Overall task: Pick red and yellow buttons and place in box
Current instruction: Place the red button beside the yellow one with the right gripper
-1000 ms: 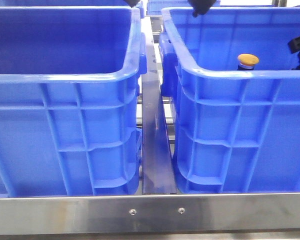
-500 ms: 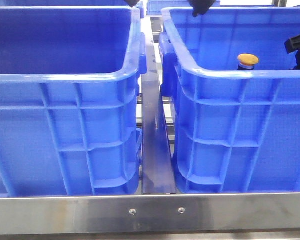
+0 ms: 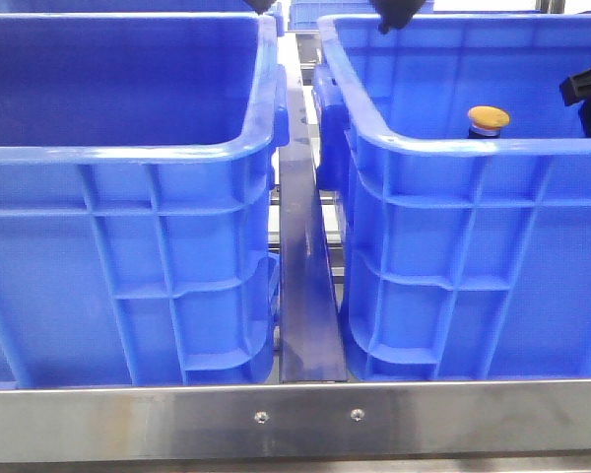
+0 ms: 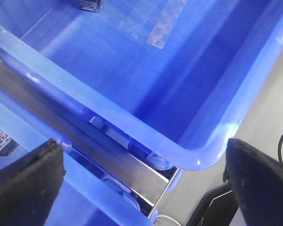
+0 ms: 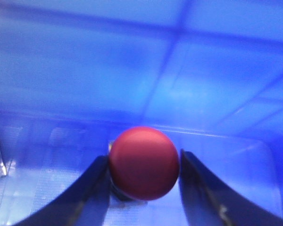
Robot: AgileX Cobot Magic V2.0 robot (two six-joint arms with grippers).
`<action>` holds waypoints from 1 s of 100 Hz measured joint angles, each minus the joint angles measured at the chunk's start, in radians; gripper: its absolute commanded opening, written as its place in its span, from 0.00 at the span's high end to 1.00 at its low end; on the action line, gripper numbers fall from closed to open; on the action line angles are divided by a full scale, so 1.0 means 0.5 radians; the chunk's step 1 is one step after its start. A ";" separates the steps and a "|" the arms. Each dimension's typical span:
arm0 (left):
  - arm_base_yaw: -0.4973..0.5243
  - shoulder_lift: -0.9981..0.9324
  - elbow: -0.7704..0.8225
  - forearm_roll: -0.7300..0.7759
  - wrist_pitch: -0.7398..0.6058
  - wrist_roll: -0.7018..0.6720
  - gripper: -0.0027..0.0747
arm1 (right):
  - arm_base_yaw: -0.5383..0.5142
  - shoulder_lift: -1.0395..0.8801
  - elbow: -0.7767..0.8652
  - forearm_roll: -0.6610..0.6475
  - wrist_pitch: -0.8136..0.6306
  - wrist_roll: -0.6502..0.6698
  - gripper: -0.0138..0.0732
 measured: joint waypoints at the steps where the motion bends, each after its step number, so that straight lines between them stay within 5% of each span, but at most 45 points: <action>1: 0.000 0.000 0.000 0.000 0.000 0.000 0.14 | 0.000 0.000 0.000 0.000 0.000 0.000 0.33; 65: 0.000 -0.138 0.001 0.014 0.000 0.000 0.16 | 0.000 -0.271 0.000 0.025 0.149 0.000 0.36; 75: 0.000 -0.234 0.056 0.106 -0.004 -0.076 0.30 | 0.000 -0.415 0.000 0.057 0.270 -0.003 0.54; 91: 0.000 -0.451 0.220 0.415 -0.027 -0.372 0.69 | 0.000 -0.670 0.023 0.088 0.432 -0.003 0.91; 100: 0.000 -0.608 0.336 0.596 -0.030 -0.578 0.90 | 0.000 -0.814 0.085 0.125 0.503 -0.003 0.91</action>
